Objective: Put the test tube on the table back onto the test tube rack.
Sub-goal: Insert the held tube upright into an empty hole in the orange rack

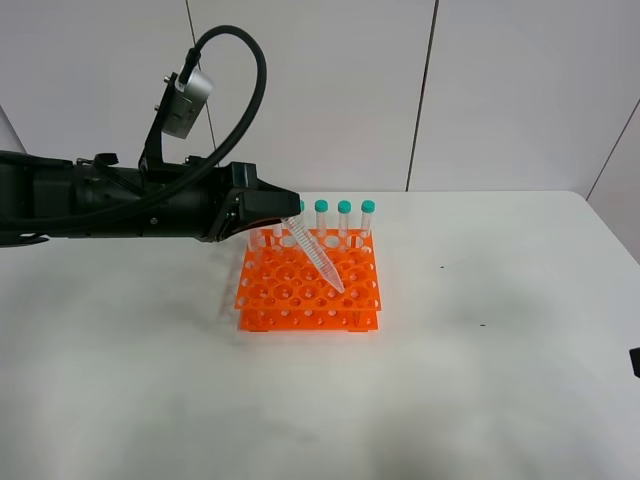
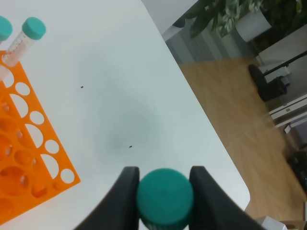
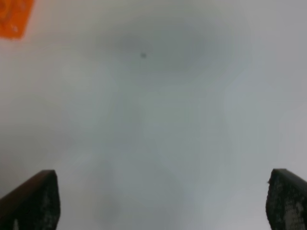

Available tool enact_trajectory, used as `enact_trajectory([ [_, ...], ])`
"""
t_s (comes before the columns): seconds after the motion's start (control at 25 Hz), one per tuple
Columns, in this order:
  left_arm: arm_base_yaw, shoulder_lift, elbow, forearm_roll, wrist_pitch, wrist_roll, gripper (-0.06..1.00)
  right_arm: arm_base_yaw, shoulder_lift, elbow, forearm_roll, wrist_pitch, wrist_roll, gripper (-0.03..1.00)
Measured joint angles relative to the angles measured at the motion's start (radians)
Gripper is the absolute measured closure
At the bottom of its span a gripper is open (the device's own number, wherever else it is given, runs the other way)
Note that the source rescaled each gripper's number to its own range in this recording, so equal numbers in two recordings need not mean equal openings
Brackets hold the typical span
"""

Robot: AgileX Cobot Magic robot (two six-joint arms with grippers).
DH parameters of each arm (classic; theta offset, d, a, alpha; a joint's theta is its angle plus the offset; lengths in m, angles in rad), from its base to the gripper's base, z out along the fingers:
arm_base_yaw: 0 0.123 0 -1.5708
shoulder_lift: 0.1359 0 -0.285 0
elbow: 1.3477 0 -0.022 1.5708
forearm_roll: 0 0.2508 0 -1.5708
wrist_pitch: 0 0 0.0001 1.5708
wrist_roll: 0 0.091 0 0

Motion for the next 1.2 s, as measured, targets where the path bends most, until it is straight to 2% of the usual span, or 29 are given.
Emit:
enact_trajectory([
  [0.16,0.0,0.0,0.0,0.0,0.0,0.0,0.93,0.0,-0.185,0.073,0.0,0.003,0.0,0.03],
  [0.32,0.0,0.0,0.0,0.0,0.0,0.0,0.93,0.0,-0.292,0.081,0.0,0.002,0.0,0.03],
  [0.92,0.0,0.0,0.0,-0.001,0.0,-0.001,0.93,0.0,-0.337,0.081,0.0,0.001,0.0,0.03],
  [1.2,0.0,0.0,0.0,-0.001,0.0,-0.001,0.93,-0.05,-0.447,0.082,0.004,0.001,0.0,0.03],
])
